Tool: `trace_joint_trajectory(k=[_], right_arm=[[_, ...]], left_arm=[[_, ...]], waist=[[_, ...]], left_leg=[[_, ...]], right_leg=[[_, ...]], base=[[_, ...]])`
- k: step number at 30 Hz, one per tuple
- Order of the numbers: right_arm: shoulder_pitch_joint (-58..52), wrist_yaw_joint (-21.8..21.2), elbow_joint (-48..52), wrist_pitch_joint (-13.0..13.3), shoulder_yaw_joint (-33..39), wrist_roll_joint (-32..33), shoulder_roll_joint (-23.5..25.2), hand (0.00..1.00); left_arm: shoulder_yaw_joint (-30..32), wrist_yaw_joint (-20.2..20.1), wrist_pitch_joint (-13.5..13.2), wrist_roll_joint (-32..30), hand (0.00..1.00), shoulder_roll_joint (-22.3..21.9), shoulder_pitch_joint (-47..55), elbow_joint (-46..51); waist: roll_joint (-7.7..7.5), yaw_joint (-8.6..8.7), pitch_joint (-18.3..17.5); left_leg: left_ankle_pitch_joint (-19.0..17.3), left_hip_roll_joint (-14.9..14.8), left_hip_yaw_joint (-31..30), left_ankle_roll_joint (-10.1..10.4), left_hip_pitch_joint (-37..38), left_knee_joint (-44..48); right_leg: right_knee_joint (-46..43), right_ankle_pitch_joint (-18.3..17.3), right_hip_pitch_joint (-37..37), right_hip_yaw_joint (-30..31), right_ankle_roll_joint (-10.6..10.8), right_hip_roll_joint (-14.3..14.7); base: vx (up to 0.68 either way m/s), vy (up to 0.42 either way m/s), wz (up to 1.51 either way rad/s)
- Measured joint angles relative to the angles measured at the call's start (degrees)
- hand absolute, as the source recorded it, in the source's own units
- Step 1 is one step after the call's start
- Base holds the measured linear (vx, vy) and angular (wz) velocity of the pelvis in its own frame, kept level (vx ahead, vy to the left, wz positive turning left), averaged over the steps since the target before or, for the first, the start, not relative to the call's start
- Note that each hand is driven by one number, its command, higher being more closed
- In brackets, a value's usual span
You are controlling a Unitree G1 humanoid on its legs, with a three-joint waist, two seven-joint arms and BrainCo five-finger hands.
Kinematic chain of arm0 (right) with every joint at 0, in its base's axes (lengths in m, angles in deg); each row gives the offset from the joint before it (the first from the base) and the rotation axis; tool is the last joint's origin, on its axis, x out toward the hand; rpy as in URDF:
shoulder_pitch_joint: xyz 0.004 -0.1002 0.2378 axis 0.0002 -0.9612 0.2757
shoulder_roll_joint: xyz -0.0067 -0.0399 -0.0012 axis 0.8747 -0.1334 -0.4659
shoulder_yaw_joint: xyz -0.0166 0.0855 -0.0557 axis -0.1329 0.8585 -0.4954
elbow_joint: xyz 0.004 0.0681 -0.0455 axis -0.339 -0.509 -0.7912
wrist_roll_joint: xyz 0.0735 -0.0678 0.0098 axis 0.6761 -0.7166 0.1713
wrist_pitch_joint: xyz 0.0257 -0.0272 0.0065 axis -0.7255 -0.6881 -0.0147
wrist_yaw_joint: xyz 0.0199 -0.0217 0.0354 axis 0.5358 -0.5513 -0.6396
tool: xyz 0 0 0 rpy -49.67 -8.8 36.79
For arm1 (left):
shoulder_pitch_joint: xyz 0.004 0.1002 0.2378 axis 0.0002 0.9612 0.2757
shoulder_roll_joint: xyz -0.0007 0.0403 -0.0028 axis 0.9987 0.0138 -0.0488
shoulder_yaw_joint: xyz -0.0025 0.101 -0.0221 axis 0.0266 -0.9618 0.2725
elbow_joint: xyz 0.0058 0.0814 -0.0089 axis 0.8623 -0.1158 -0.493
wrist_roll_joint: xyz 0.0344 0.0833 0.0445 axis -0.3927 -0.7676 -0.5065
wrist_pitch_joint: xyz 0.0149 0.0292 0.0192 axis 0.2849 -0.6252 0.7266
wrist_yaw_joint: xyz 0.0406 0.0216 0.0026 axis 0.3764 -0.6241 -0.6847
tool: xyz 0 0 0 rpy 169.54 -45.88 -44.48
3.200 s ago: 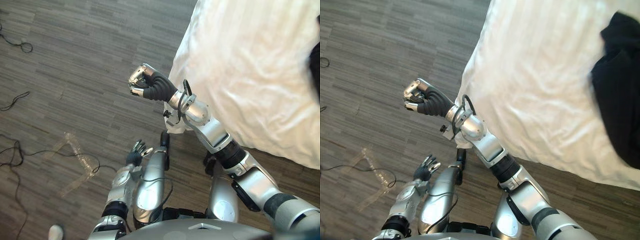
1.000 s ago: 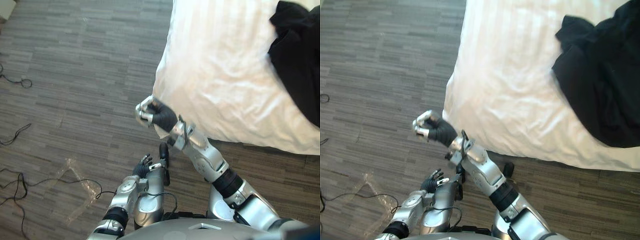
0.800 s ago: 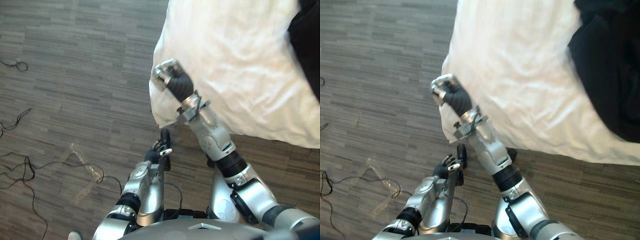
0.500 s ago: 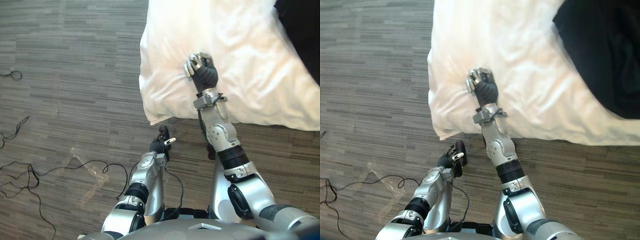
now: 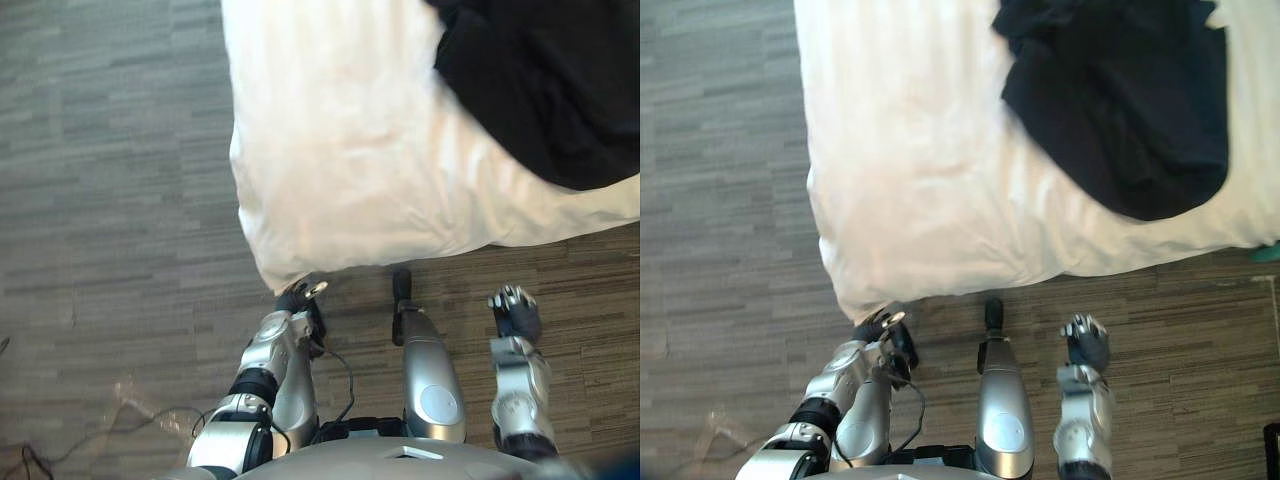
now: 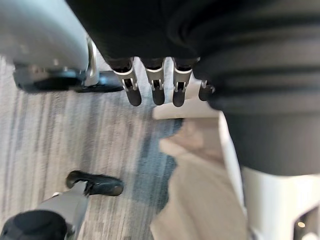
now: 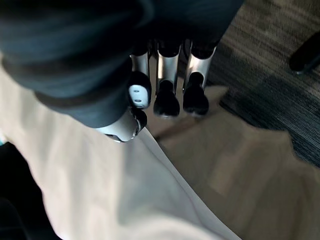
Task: Tidy the bed and pick cloth on bed and put in laundry
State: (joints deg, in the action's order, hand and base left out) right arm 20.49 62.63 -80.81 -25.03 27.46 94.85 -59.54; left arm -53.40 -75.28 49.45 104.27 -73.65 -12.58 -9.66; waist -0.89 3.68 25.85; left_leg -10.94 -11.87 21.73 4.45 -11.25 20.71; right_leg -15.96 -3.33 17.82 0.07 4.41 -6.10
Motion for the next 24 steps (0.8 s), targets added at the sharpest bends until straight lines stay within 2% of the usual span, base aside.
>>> trace_joint_trajectory(k=[2,4,6,9,10,13,15,16,17,19,22,24], right_arm=[[-1.9,-1.3,-3.5,1.3,-0.3,-7.8,0.3,0.00],[-3.0,-2.0,-5.3,2.4,-1.3,-13.4,0.2,0.00],[-3.1,-2.4,-7.8,2.7,-1.9,-17.4,0.4,0.00],[-3.1,-1.0,-12.0,3.4,-2.8,-23.0,0.7,0.00],[-3.1,0.7,-13.7,4.4,-3.4,-25.7,1.4,0.00],[-3.4,3.7,-16.5,5.7,-4.6,-28.7,2.5,0.00],[-4.4,5.3,-17.5,6.4,-5.6,-30.9,3.2,0.00],[-5.0,5.8,-17.6,6.4,-6.4,-31.6,3.3,0.00],[-5.1,6.2,-18.1,6.5,-6.8,-32.1,3.4,0.00],[-5.2,6.5,-18.8,6.5,-6.7,-32.3,3.4,0.00],[-5.2,7.5,-19.9,6.5,-6.7,-32.9,3.2,0.00],[-4.0,7.7,-21.1,6.5,-6.9,-34.8,2.9,0.00]], left_arm=[[2.3,-1.3,-1.0,-0.4,0.00,0.2,2.8,-0.1],[3.1,-2.5,-1.1,-0.5,0.00,-0.1,5.2,-0.5],[3.6,-3.2,-1.1,-1.8,0.00,-0.5,7.0,-1.0],[4.4,-4.1,-1.4,-2.6,0.00,-1.3,7.2,-3.0],[4.4,-4.1,-1.4,-2.8,0.00,-1.4,7.2,-3.1],[4.5,-4.5,-2.3,-4.9,0.00,-1.8,9.3,-4.7],[5.1,-4.9,-2.8,-6.2,0.00,-2.2,11.6,-4.9],[6.0,-4.9,-3.2,-6.8,0.00,-2.1,12.1,-5.0],[6.8,-4.9,-3.5,-7.4,0.00,-2.0,12.7,-5.1],[7.9,-4.9,-3.7,-8.6,0.00,-2.0,13.3,-5.4],[8.3,-5.0,-4.6,-9.3,0.00,-1.8,13.3,-6.9],[8.3,-5.0,-5.1,-9.3,0.00,-1.3,13.1,-7.9]], waist=[[-0.77,-0.27,-2.5],[-0.68,-0.86,-5.6],[-0.19,-0.73,-8.4],[0.26,-0.04,-11.1],[-0.45,-0.21,-11.8],[-0.89,-0.31,-13.0],[-1.09,-0.47,-15.3],[-1.04,-1.40,-16.4],[-1.40,-1.77,-17.0],[-1.52,-1.68,-17.2],[-1.51,-1.45,-17.4],[-1.54,-1.69,-17.6]], left_leg=[[-1.2,-2.1,-1.5,-1.0,0.1,8.3],[-1.8,-2.3,-5.6,-1.1,-1.0,12.4],[-2.9,-1.9,-7.0,0.4,0.4,11.0],[-4.9,-0.8,-5.6,2.0,4.6,2.6],[-4.5,-0.3,-4.8,2.0,5.7,0.4],[-3.9,0.2,-3.2,1.7,9.6,-1.9],[-3.5,0.1,-0.8,1.6,11.6,-3.8],[-3.2,-0.1,0.8,1.9,12.9,-4.9],[-3.0,-0.3,2.2,2.3,14.4,-5.6],[-2.7,-0.2,3.1,2.8,15.9,-6.4],[-1.8,-0.3,5.6,3.3,19.1,-9.0],[-1.5,-0.2,7.9,2.6,20.5,-11.1]], right_leg=[[-1.5,-2.0,-2.6,1.5,-0.4,1.3],[-2.1,-2.5,-2.8,2.9,-0.4,2.0],[-2.1,-2.5,-2.7,3.9,-0.3,2.1],[-1.7,-2.0,-2.7,3.7,0.6,1.7],[-1.2,-1.4,-2.9,3.7,1.0,1.1],[1.8,0.0,-6.5,3.8,1.4,0.6],[3.0,-0.6,-7.4,-0.6,0.5,-1.0],[3.1,-0.6,-7.4,-4.2,-0.4,-2.2],[3.0,0.2,-7.6,-6.3,-1.7,-2.7],[3.0,1.2,-8.3,-8.1,-2.7,-2.9],[3.3,2.1,-8.6,-7.6,-3.9,-1.6],[6.5,3.5,-8.9,-6.3,-7.5,0.1]], base=[[0.12,-0.037,-0.42],[0.08,0.026,-0.55],[0.06,0.093,-0.37],[0.00,0.080,0.05],[-0.04,0.061,0.02],[-0.07,0.048,-0.22],[-0.06,0.038,-0.48],[0.00,0.014,-0.68],[0.02,0.003,-0.59],[0.03,-0.017,-0.38],[0.04,-0.045,-0.46],[0.02,0.007,-0.76]])
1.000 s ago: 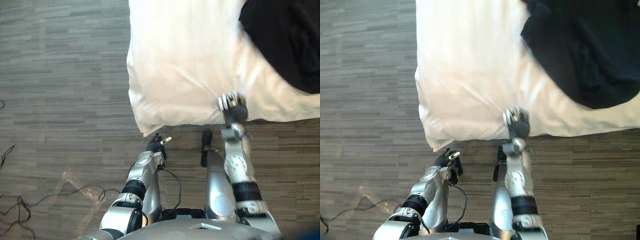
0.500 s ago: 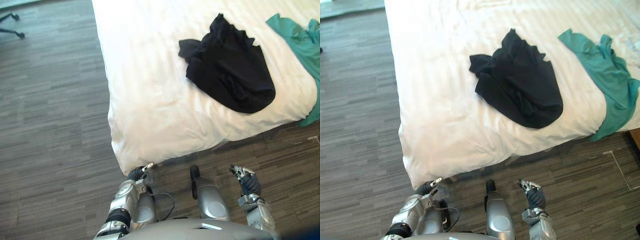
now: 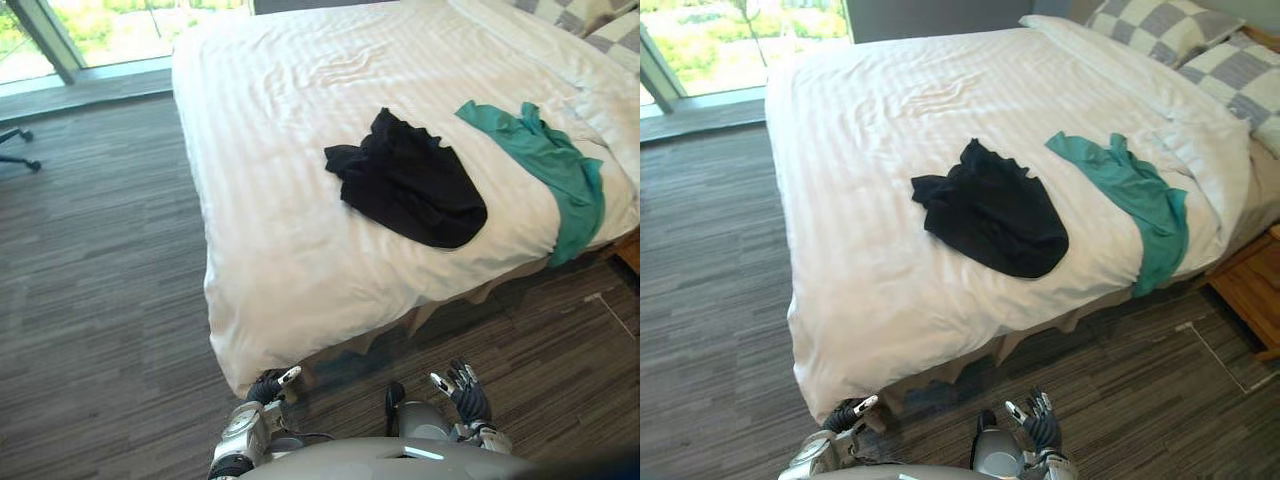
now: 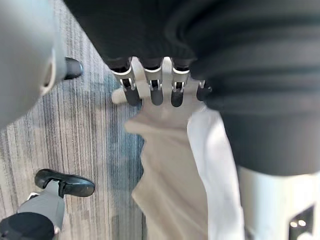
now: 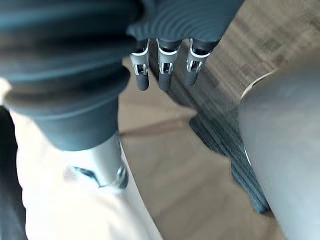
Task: Tidy the bed and pick cloth on bed and put in laundry
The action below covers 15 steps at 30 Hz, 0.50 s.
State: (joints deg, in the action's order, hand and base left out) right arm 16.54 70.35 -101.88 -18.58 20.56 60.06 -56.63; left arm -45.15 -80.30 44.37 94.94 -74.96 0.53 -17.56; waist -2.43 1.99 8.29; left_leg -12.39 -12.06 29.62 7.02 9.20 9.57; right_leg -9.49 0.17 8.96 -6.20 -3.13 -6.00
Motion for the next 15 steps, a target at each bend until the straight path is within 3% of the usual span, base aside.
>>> trace_joint_trajectory(k=[1,2,3,4,7,8,11,15], right_arm=[[1.8,0.1,-1.3,0.0,0.4,-1.1,-0.7,0.00],[2.6,0.3,-2.1,0.0,0.1,-2.0,-1.0,0.00],[2.7,0.3,-2.2,-0.1,-0.4,-2.2,-0.9,0.00],[3.1,0.3,-3.1,-0.1,-1.1,-2.2,-1.6,0.00],[3.6,0.2,-4.1,-0.2,-1.2,-2.2,-3.4,0.00],[3.5,0.2,-4.2,-0.3,-1.2,-2.2,-4.0,0.00],[3.4,0.4,-5.9,-1.2,-1.0,-2.1,-6.2,0.00],[3.3,0.6,-6.5,-1.6,-1.0,-2.1,-6.1,0.00]], left_arm=[[-0.3,0.1,-0.4,0.1,0.00,-1.0,0.0,-0.6],[-0.5,0.2,-0.7,0.2,0.00,-0.7,-0.5,-1.2],[-0.8,0.2,-0.7,0.3,0.00,0.0,-0.1,-1.4],[-1.8,0.2,-0.6,0.4,0.00,1.4,0.0,-2.4],[-5.3,0.6,-0.6,0.4,0.00,3.1,0.0,-3.7],[-5.8,0.9,-0.6,0.4,0.00,3.4,0.0,-3.8],[-7.9,1.6,-0.8,-0.1,0.00,3.1,-0.3,-4.1],[-7.7,2.4,-1.8,-2.3,0.00,3.8,-0.1,-6.2]], waist=[[1.85,-0.14,-0.3],[2.63,0.04,0.1],[2.11,0.00,-0.3],[2.17,-0.75,-0.4],[1.07,-0.88,-1.1],[1.33,-0.64,-1.0],[3.09,0.34,-0.1],[3.04,0.07,-0.1]], left_leg=[[1.1,-0.6,2.3,-0.5,1.4,-2.9],[1.7,-1.5,5.5,0.9,2.9,-3.1],[1.5,-1.3,6.5,1.1,3.3,-2.9],[1.2,-1.6,7.5,1.3,4.5,-2.2],[3.1,-0.6,6.4,-1.9,3.8,-0.2],[3.1,-0.4,5.8,-1.9,3.8,-0.2],[3.8,0.1,2.8,-2.2,4.2,0.5],[4.2,0.4,0.9,-2.0,6.4,0.7]], right_leg=[[0.3,-1.7,-0.2,-5.6,-4.8,-0.4],[-4.0,-1.4,0.4,-9.7,-2.0,-0.9],[-4.1,-0.3,-0.2,-10.4,-1.2,-0.4],[1.6,1.8,-2.6,-8.8,2.7,1.5],[13.8,8.5,-6.3,-4.9,3.7,2.8],[14.9,9.2,-6.8,-4.4,4.0,2.9],[15.2,9.4,-6.8,-2.0,4.1,3.1],[15.5,9.2,-7.5,0.9,4.2,3.9]], base=[[0.04,0.069,-0.96],[0.07,0.058,-1.00],[0.10,0.012,-1.20],[0.08,-0.052,-1.06],[0.04,-0.070,-0.82],[0.02,-0.017,-0.45],[0.01,0.062,-0.30],[-0.02,0.030,-0.37]])
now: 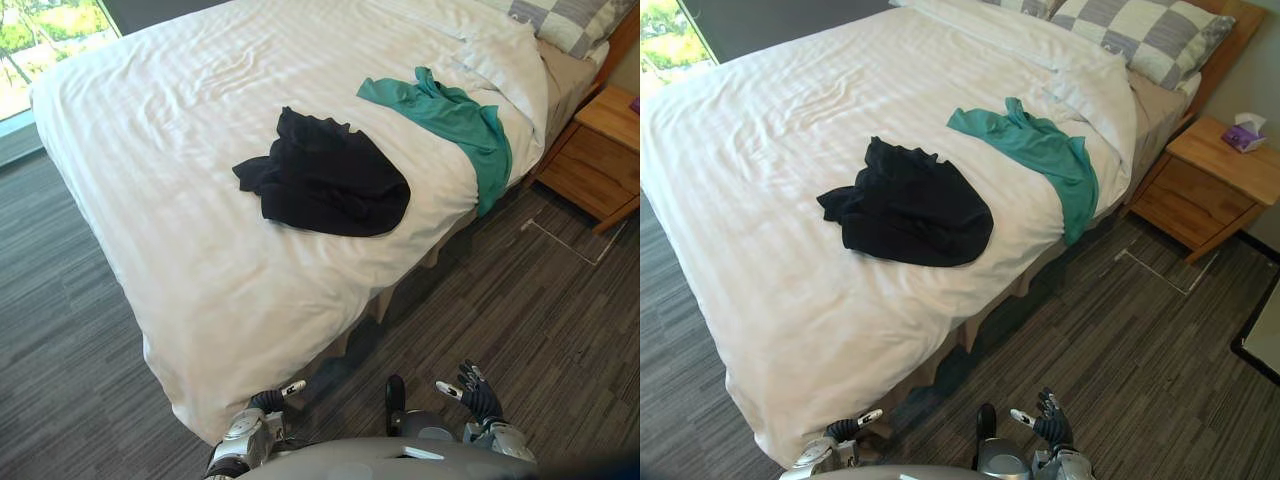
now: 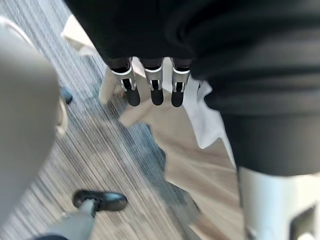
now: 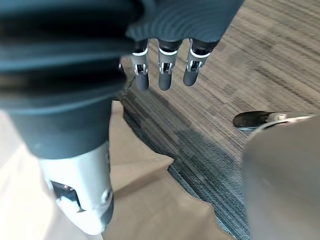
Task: Tidy the bed and pick cloth on bed and put in laundry
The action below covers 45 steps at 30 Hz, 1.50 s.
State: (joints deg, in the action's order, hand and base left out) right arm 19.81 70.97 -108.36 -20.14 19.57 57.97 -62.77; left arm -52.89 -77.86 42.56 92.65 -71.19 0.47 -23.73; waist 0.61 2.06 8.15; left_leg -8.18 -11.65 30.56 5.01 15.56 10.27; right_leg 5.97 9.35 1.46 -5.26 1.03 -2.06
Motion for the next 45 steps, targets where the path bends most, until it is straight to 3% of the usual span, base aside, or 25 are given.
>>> trace_joint_trajectory(k=[3,6,8,9,10,12,15,20,23,25,26,27,28,29,30,31,32,34,35,36,37,38,40,41,45], right_arm=[[0.5,0.4,0.0,0.0,0.1,0.0,0.0,0.00],[0.3,0.6,0.2,0.0,-0.3,0.1,0.0,0.00],[0.3,0.9,0.5,0.0,-1.4,0.1,0.0,0.00],[0.2,1.0,1.0,0.0,-1.4,0.2,0.0,0.00],[0.3,1.2,1.4,0.1,-1.3,0.3,0.1,0.00],[0.2,1.4,1.3,0.1,-1.3,0.3,0.3,0.00],[0.6,0.9,1.4,1.0,-1.4,0.1,1.5,0.00],[0.4,0.3,1.2,2.4,-1.7,1.2,1.8,0.00],[0.2,0.0,1.1,2.9,-3.9,2.7,1.9,0.00],[0.5,-0.3,1.6,3.2,-4.7,3.0,2.0,0.00],[1.1,-0.4,1.7,3.4,-4.4,2.9,1.8,0.00],[1.4,-0.6,1.9,3.7,-4.6,2.9,1.3,0.00],[1.2,-0.7,2.8,3.9,-4.9,2.8,1.5,0.00],[0.6,-0.8,3.2,3.9,-5.4,2.7,2.5,0.00],[0.6,-0.8,3.2,3.9,-6.0,2.7,3.1,0.00],[1.0,-0.9,3.0,4.0,-5.7,2.2,3.8,0.00],[2.0,-1.3,3.4,3.8,-3.4,2.2,2.5,0.00],[1.0,-2.5,3.9,2.5,-2.0,2.9,2.8,0.00],[1.3,-4.3,3.4,0.5,-2.3,3.5,3.1,0.00],[1.3,-5.1,3.1,0.0,-2.7,3.5,3.3,0.00],[2.4,-6.3,2.1,-0.7,-2.3,3.3,3.2,0.00],[3.6,-6.4,0.1,-1.6,-1.8,3.2,2.7,0.00],[3.5,-6.4,-1.6,-2.9,-0.7,2.3,2.0,0.00],[4.8,-6.9,-4.4,-6.3,-0.1,2.3,0.9,0.00],[4.8,-6.9,-4.4,-6.3,0.1,2.3,1.1,0.00]], left_arm=[[2.2,0.0,-1.0,0.0,0.00,-0.3,1.0,0.0],[7.9,-0.2,-1.6,0.1,0.00,-2.2,1.4,0.1],[10.1,-0.2,-1.6,0.6,0.00,-3.5,2.0,0.8],[10.1,-0.2,-1.6,0.6,0.00,-3.7,2.3,0.8],[10.0,-0.2,-1.6,0.6,0.00,-3.7,2.6,0.6],[9.7,-0.6,-1.7,0.6,0.00,-3.6,2.8,0.6],[7.6,-3.0,-2.2,0.7,0.00,-2.3,2.3,0.6],[6.0,-4.9,-2.1,1.3,0.00,-2.6,2.0,0.1],[6.2,-4.8,-2.2,1.3,0.00,-2.5,1.9,0.1],[7.1,-4.8,-2.3,1.2,0.00,-3.0,1.9,0.2],[8.0,-4.7,-2.7,1.2,0.00,-4.1,2.4,0.3],[8.1,-4.8,-2.8,1.2,0.00,-4.4,2.6,0.5],[8.1,-4.8,-3.0,1.2,0.00,-4.2,2.6,2.0],[9.5,-4.7,-3.2,1.3,0.00,-3.9,2.1,2.8],[10.6,-4.6,-3.2,1.4,0.00,-3.8,2.1,2.6],[11.6,-4.6,-3.2,1.5,0.00,-4.3,3.1,2.5],[12.1,-4.6,-3.9,2.0,0.00,-6.2,3.5,4.0],[10.6,-4.4,-4.7,3.0,0.00,-6.5,3.2,5.2],[11.2,-3.7,-4.9,3.4,0.00,-6.2,3.0,4.2],[11.3,-3.5,-4.8,3.5,0.00,-6.0,3.0,3.0],[10.6,-3.3,-4.0,3.6,0.00,-5.7,3.1,1.7],[8.9,-3.4,-3.8,3.7,0.00,-5.0,3.7,1.8],[6.3,-3.1,-3.6,3.7,0.00,-4.0,2.8,1.8],[0.9,-2.3,-2.5,5.1,0.00,-0.2,0.3,-2.4],[1.0,-2.3,-2.5,5.1,0.00,-0.2,0.5,-2.4]], waist=[[-0.50,-0.49,0.2],[-0.02,-1.49,0.0],[0.88,-1.80,-0.5],[1.18,-2.03,-0.7],[2.36,-1.66,-1.0],[2.11,-1.66,-1.5],[0.41,-1.46,-2.1],[0.53,-0.55,-1.9],[-0.51,0.30,-1.1],[-0.91,0.29,-0.4],[2.38,-0.04,-0.6],[2.52,0.20,-0.7],[0.82,1.08,-0.3],[-1.57,-0.10,-0.3],[-2.00,-0.69,-0.3],[-0.19,-1.43,-1.1],[1.55,-1.23,-0.7],[0.30,-0.14,-1.4],[-0.42,-1.55,-1.6],[0.08,-2.21,-1.9],[1.81,-2.39,-2.0],[1.51,-1.97,-1.9],[0.61,-1.29,-1.8],[1.00,0.09,1.0],[1.02,0.00,1.0]], left_leg=[[0.0,0.6,-3.8,0.0,0.2,3.2],[0.0,0.0,-10.4,-0.4,-3.1,15.3],[0.9,-0.7,-15.4,-3.9,-7.7,26.2],[0.4,-0.8,-16.5,-4.1,-8.5,28.0],[-3.8,-0.9,-18.1,-4.4,-8.5,28.5],[-7.4,0.2,-18.2,-4.9,-6.8,23.3],[-7.6,2.7,-16.1,-4.1,-2.3,12.8],[-8.0,5.1,-15.6,-3.5,1.9,4.5],[-8.2,6.4,-14.8,-3.8,3.7,3.1],[-8.9,6.5,-11.3,-4.5,5.0,2.2],[-8.9,4.3,-9.5,-4.8,5.8,0.6],[-9.5,3.8,-9.4,-4.5,5.8,0.4],[-10.8,5.4,-9.1,-3.7,5.8,0.4],[-11.8,7.0,-8.0,-4.1,6.1,1.0],[-11.7,7.2,-7.3,-5.1,5.5,2.2],[-10.6,5.3,-6.8,-8.3,3.2,4.1],[-10.4,3.8,-5.1,-7.3,3.3,3.7],[-10.1,6.1,-3.5,-4.4,5.0,1.4],[-10.0,6.8,-1.9,-3.8,5.2,1.4],[-9.5,6.4,-1.2,-3.9,4.9,1.8],[-9.0,4.9,-2.6,-4.6,3.5,3.1],[-9.5,6.0,-6.2,-4.1,2.8,0.9],[-8.5,6.7,-9.3,-3.0,1.0,-1.7],[-6.8,7.6,-14.0,-2.1,-0.5,-5.9],[-6.8,7.7,-14.1,-2.1,-0.5,-6.0]], right_leg=[[0.0,-0.3,0.1,3.3,0.6,0.3],[-0.4,-0.3,0.3,7.4,0.5,1.4],[-1.1,0.2,1.6,9.1,-0.6,3.1],[-1.6,0.5,2.2,9.6,-1.0,3.5],[-1.8,0.8,2.6,11.2,-1.4,4.9],[-2.0,1.3,3.3,12.6,-1.4,5.8],[-1.9,3.2,5.1,13.3,-0.9,5.9],[-2.9,4.8,6.4,14.8,0.1,5.7],[-6.3,4.7,7.6,14.9,-0.1,5.9],[-9.0,-1.4,8.6,8.6,-4.2,5.0],[-14.6,-7.0,10.9,1.5,-4.7,4.7],[-20.6,-8.1,12.7,-0.7,-4.9,4.1],[-33.8,-10.0,14.9,-2.4,-5.9,2.3],[-33.4,-12.0,15.0,-2.1,-5.2,2.2],[-31.2,-11.1,14.7,-0.7,-4.0,3.1],[-21.7,-8.3,11.8,-0.1,-2.4,4.9],[-36.1,-14.7,14.6,-6.3,-8.2,2.7],[-47.3,-22.4,12.7,-9.7,-5.1,-4.3],[-41.2,-24.6,10.4,-9.5,-4.2,-2.0],[-35.8,-24.6,8.3,-7.9,-4.1,0.0],[-26.2,-20.1,5.4,-5.1,-4.0,3.6],[-17.9,-15.5,2.3,-2.8,-4.2,5.0],[-8.4,-10.7,-1.8,-1.7,-3.9,6.0],[0.0,-4.7,-6.0,-4.0,-2.8,5.5],[0.0,-4.7,-6.0,-4.4,-2.8,5.5]], base=[[-0.05,0.010,-0.70],[-0.02,0.025,-1.11],[0.00,0.096,-1.21],[0.01,0.158,-1.11],[0.00,0.191,-0.73],[0.02,0.162,-0.47],[0.02,0.087,-0.33],[-0.05,0.088,-0.17],[-0.14,0.017,-0.29],[-0.20,-0.033,-0.57],[-0.16,-0.054,-0.55],[-0.13,-0.044,-0.44],[-0.10,-0.066,-0.55],[-0.12,-0.039,-0.83],[-0.24,-0.114,-1.34],[-0.23,-0.123,-1.29],[-0.18,-0.110,-0.99],[-0.02,-0.081,-0.62],[-0.01,-0.131,-1.09],[-0.07,-0.163,-1.70],[-0.11,-0.156,-1.52],[-0.12,-0.150,-1.22],[-0.11,-0.111,-0.43],[-0.05,-0.053,-0.08],[0.00,0.000,0.02]])
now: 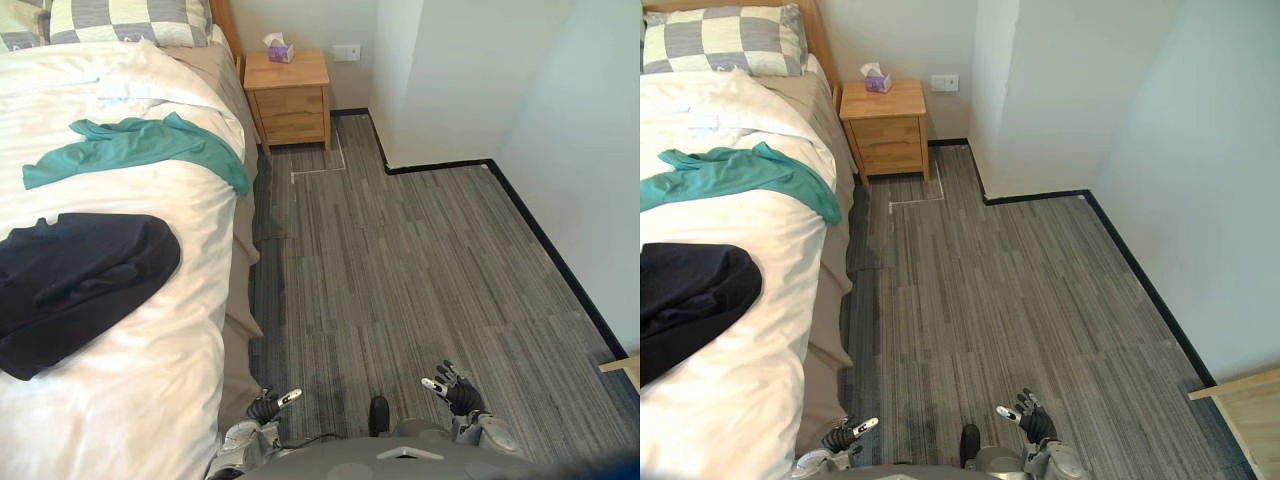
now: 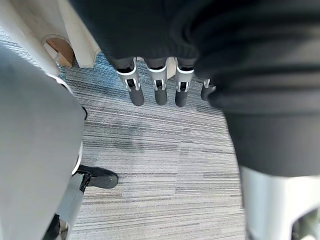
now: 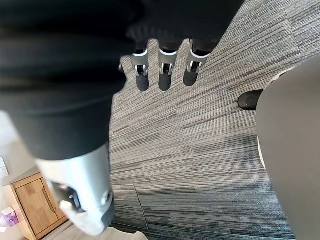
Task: Tidy the bed and pick cloth on bed and put in laundry
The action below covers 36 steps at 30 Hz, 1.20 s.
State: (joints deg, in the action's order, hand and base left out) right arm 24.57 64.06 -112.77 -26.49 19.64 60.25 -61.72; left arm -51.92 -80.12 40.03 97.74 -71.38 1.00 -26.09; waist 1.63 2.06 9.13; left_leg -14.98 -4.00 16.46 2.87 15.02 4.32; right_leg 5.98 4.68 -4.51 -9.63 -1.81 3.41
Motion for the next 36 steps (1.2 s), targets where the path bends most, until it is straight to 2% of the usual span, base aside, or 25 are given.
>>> trace_joint_trajectory(k=[3,7,9,12,13,15,16,17,18,19,20,21,22,23,24,27,29,30,31,32,33,34,35,36], right_arm=[[-0.1,0.5,0.0,-0.1,0.6,0.4,0.4,0.00],[-1.1,2.3,0.1,-0.7,1.8,3.4,0.9,0.00],[-1.3,2.9,0.2,-0.3,2.6,3.5,1.4,0.00],[-2.2,3.6,1.2,0.9,4.0,4.7,2.1,0.00],[-2.2,3.8,1.3,1.3,4.0,4.7,2.3,0.00],[-2.3,3.8,1.5,1.6,3.2,4.6,1.9,0.00],[-2.2,3.9,2.6,1.6,2.8,4.7,2.5,0.00],[-3.3,3.7,4.1,1.6,2.0,4.7,2.6,0.00],[-4.0,3.5,5.6,1.7,1.4,5.0,2.4,0.00],[-4.1,3.4,6.6,1.8,0.6,4.9,2.4,0.00],[-4.2,3.4,7.0,1.9,-0.3,4.8,1.8,0.00],[-3.3,3.4,6.4,1.8,-1.2,4.2,1.2,0.00],[-3.0,3.4,6.0,1.9,-1.2,3.7,1.1,0.00],[-2.3,3.4,5.1,1.9,-1.1,2.8,1.1,0.00],[-1.7,3.4,4.8,1.9,-1.1,2.2,1.1,0.00],[-1.0,3.3,4.7,1.9,-1.0,2.2,1.6,0.00],[-1.6,3.3,4.7,2.2,-0.7,2.1,2.1,0.00],[-1.8,3.3,4.7,2.2,-0.7,2.1,2.1,0.00],[-2.4,3.3,4.7,2.2,-0.8,1.8,2.3,0.00],[-2.5,3.3,4.7,2.2,-1.0,0.9,2.7,0.00],[-2.4,3.3,4.7,2.2,-1.1,0.3,2.7,0.00],[-2.4,3.3,4.4,2.1,-1.1,-0.4,2.9,0.00],[-2.1,3.2,4.1,2.1,-0.9,-1.8,3.3,0.00],[-2.1,3.0,4.1,2.1,-0.6,-2.4,3.2,0.00]], left_arm=[[0.1,0.0,0.0,0.7,0.00,-0.3,0.1,0.0],[1.8,0.0,-0.4,3.9,0.00,-1.5,0.1,0.2],[2.3,0.0,-0.5,5.1,0.00,-1.7,0.3,0.3],[2.3,0.1,-0.5,5.3,0.00,-1.8,1.0,1.8],[2.4,0.3,-0.5,6.6,0.00,-1.8,1.3,2.7],[2.9,0.9,-0.5,7.5,0.00,-1.5,2.2,2.9],[3.9,0.9,-0.5,7.5,0.00,-1.1,2.0,3.1],[5.9,1.0,-0.7,7.3,0.00,-1.6,1.9,5.0],[6.8,1.1,-1.5,7.1,0.00,-2.2,1.8,5.9],[7.0,1.3,-2.7,6.3,0.00,-2.2,2.0,6.9],[6.8,1.3,-3.5,6.0,0.00,-2.2,2.0,7.9],[6.1,1.3,-4.2,4.8,0.00,-2.3,1.8,9.1],[5.5,1.3,-4.2,4.2,0.00,-2.4,1.9,9.2],[4.5,1.3,-4.2,3.8,0.00,-2.5,2.1,9.2],[3.9,1.3,-4.2,3.9,0.00,-2.7,1.9,9.4],[4.0,1.3,-4.0,3.9,0.00,-2.8,1.8,9.6],[3.9,1.4,-3.8,4.6,0.00,-2.8,1.6,9.7],[4.0,1.4,-3.8,4.8,0.00,-2.8,1.6,9.6],[4.0,1.7,-3.8,5.2,0.00,-2.8,1.6,9.6],[4.0,2.2,-3.8,5.2,0.00,-2.8,1.7,9.3],[4.0,2.3,-3.9,5.3,0.00,-2.5,1.7,9.3],[4.2,2.5,-3.9,5.8,0.00,-2.3,1.8,9.3],[4.6,2.5,-3.9,6.5,0.00,-2.3,1.8,9.1],[4.6,2.5,-3.8,6.6,0.00,-2.3,1.9,9.0]], waist=[[-0.07,0.04,0.0],[-0.19,-1.50,0.1],[-0.33,-1.68,0.3],[0.46,-1.79,0.8],[0.59,-2.00,0.8],[1.22,-2.93,0.8],[0.37,-2.73,1.0],[-0.27,-2.74,1.5],[-0.32,-2.87,1.8],[-0.14,-2.95,2.7],[0.40,-3.13,3.7],[0.62,-3.23,4.5],[0.66,-3.15,4.5],[0.49,-3.45,4.6],[0.34,-4.03,4.7],[0.01,-4.57,4.9],[-0.36,-4.49,5.1],[-0.45,-4.53,5.2],[-0.79,-4.76,5.2],[-1.13,-4.80,5.0],[-1.42,-4.79,4.8],[-2.55,-5.01,3.9],[-2.84,-5.56,3.4],[-2.80,-5.84,3.1]], left_leg=[[0.1,0.1,-1.3,-0.1,-0.2,-0.1],[0.1,0.0,-1.3,-0.2,-0.2,-0.1],[0.0,-0.1,-1.3,-0.3,-0.3,-0.1],[-2.0,-1.5,-1.4,-0.6,-1.3,2.3],[-3.7,-2.8,-0.5,-0.1,-2.2,4.6],[-6.0,-5.5,2.3,2.6,-3.3,9.2],[-5.8,-7.1,2.8,3.0,-8.3,20.2],[-2.6,-10.0,3.0,1.9,-15.4,35.0],[2.4,-12.3,1.5,0.3,-20.2,45.3],[3.3,-13.7,0.2,-0.2,-23.1,51.0],[2.4,-14.4,-1.3,-0.1,-25.6,56.0],[1.0,-13.2,-3.7,0.9,-28.4,57.8],[0.5,-12.3,-4.3,1.1,-29.1,56.7],[-0.1,-10.0,-4.5,1.4,-29.4,52.4],[-0.5,-7.7,-4.5,1.8,-29.3,45.6],[0.1,-4.2,-3.4,1.5,-29.0,30.4],[5.2,-2.8,-0.7,0.4,-28.6,17.3],[6.8,-2.8,0.0,0.1,-28.0,14.7],[9.9,-2.9,2.0,-0.9,-27.3,12.2],[12.1,-2.4,4.8,-3.1,-26.1,12.0],[11.2,-1.4,5.3,-4.7,-25.9,12.3],[8.8,0.3,6.0,-6.3,-26.0,13.5],[6.4,1.5,6.5,-7.2,-25.8,14.0],[5.6,2.1,6.5,-7.5,-25.5,13.8]], right_leg=[[0.0,0.0,0.0,-1.1,0.0,-0.3],[0.0,-0.2,-0.2,-1.8,0.3,-0.5],[0.0,-0.9,-0.5,-2.3,0.7,-0.6],[-0.1,-2.4,-0.8,-4.0,0.0,0.1],[-0.5,-3.0,-0.7,-4.9,-0.4,0.8],[-4.3,-5.1,0.9,-5.2,-1.2,2.2],[-7.2,-7.3,2.5,-5.1,-1.7,1.9],[-10.2,-9.4,4.0,-5.2,-2.3,1.3],[-11.6,-10.4,3.5,-4.8,-2.9,1.3],[-12.4,-11.4,2.7,-4.0,-3.4,1.4],[-13.5,-12.7,1.5,-3.5,-4.0,1.4],[-14.2,-14.0,-0.6,-2.4,-4.5,0.9],[-14.2,-13.9,-1.4,-1.9,-4.2,0.6],[-13.8,-13.9,-2.8,-0.2,-4.1,0.0],[-13.1,-14.0,-3.6,1.6,-3.7,-0.7],[-11.7,-14.3,-4.9,4.2,-2.7,-1.6],[-10.5,-15.2,-6.5,4.4,-1.0,-2.7],[-10.2,-15.6,-7.2,4.4,-0.4,-3.0],[-9.8,-16.8,-8.6,4.3,0.8,-3.8],[-9.7,-18.5,-9.8,4.4,1.9,-5.3],[-9.8,-19.4,-10.1,4.4,2.3,-6.4],[-10.0,-20.8,-10.1,4.3,2.3,-8.4],[-11.6,-20.5,-9.6,4.1,2.7,-9.5],[-13.8,-20.5,-9.0,4.0,2.7,-10.0]], base=[[0.00,0.007,0.19],[0.00,0.020,0.08],[-0.02,0.009,0.13],[0.00,-0.006,0.12],[0.08,-0.043,-0.45],[0.14,-0.052,-0.56],[0.16,-0.118,-0.23],[0.16,-0.135,-0.09],[0.15,-0.118,-0.09],[0.15,-0.040,-0.14],[0.27,-0.041,-0.30],[0.26,-0.042,-0.36],[0.34,-0.045,-0.52],[0.35,0.007,-0.74],[0.36,0.029,-0.83],[0.28,0.075,-0.60],[0.33,0.127,-0.13],[0.32,0.157,-0.04],[0.34,0.195,0.05],[0.35,0.212,0.09],[0.36,0.233,0.07],[0.38,0.226,-0.08],[0.38,0.215,-0.11],[0.39,0.205,-0.09]])
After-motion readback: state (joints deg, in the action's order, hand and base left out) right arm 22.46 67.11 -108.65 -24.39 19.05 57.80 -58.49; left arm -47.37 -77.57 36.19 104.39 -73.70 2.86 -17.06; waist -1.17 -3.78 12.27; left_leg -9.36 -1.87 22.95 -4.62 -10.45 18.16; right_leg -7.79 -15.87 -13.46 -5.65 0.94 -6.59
